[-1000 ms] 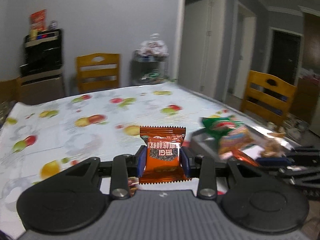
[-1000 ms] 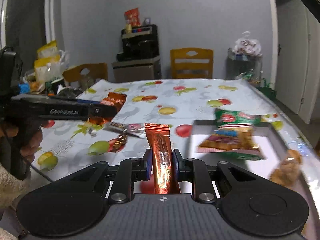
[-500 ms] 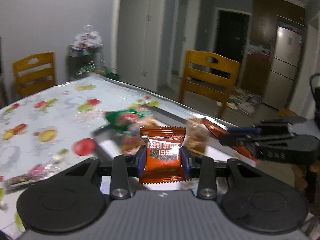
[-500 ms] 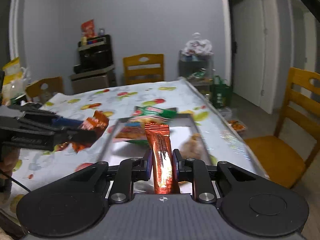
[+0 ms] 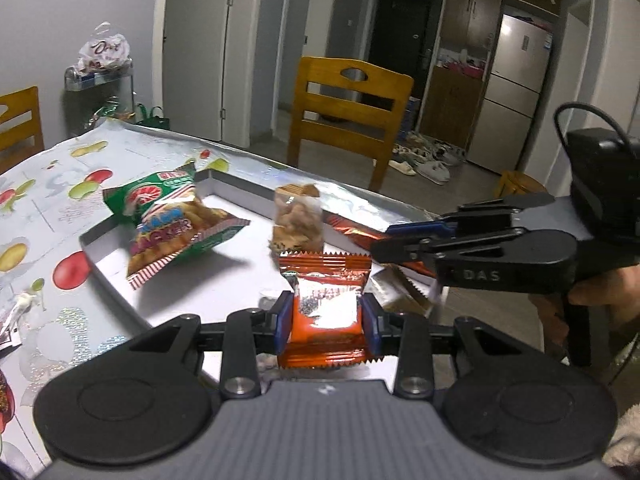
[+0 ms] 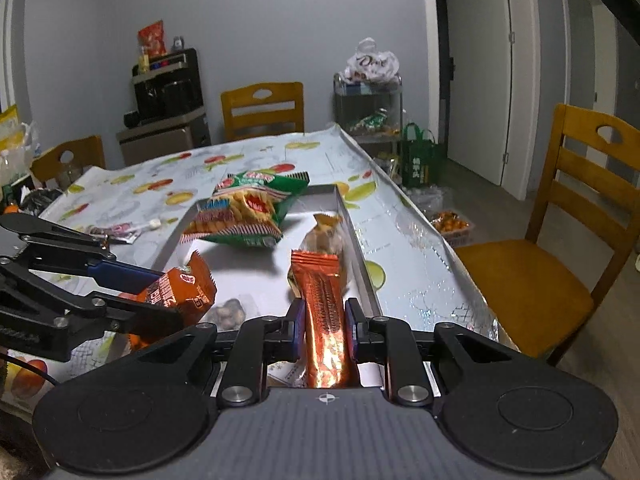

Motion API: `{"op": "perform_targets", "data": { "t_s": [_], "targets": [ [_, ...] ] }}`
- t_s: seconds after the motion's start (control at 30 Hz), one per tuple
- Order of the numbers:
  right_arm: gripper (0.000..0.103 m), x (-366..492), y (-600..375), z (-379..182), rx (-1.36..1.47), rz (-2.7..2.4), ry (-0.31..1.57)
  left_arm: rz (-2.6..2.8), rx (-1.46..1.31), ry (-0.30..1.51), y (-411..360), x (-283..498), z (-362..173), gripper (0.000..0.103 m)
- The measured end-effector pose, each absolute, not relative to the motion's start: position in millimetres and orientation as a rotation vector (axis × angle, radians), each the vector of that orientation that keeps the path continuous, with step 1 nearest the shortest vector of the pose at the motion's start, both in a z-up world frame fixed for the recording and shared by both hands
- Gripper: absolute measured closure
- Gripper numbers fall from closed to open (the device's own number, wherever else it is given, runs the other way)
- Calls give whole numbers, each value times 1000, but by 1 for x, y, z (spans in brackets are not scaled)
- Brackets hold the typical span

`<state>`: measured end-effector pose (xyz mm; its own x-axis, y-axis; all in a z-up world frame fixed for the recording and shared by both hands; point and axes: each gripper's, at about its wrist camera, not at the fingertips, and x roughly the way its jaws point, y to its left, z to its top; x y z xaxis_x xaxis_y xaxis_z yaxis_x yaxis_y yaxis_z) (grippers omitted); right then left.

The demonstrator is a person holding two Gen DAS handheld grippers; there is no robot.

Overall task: Organize snacks
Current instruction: 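Carry the orange packet and orange stick bar over the grey tray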

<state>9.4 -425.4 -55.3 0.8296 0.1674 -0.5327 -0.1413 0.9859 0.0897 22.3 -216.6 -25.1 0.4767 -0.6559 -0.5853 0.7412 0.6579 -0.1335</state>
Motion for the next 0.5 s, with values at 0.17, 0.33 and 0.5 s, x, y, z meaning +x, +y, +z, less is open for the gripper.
{"op": "perform_targets", "data": {
  "t_s": [0.17, 0.33, 0.5],
  "targets": [
    [80, 10, -424, -56, 47, 167, 568, -880, 154, 656, -220, 22, -30, 69],
    [80, 11, -424, -57, 43, 159, 574, -893, 165, 676, -222, 20, -35, 69],
    [80, 12, -422, -56, 32, 150, 562, -902, 172, 679, -222, 14, -35, 69]
  ]
}}
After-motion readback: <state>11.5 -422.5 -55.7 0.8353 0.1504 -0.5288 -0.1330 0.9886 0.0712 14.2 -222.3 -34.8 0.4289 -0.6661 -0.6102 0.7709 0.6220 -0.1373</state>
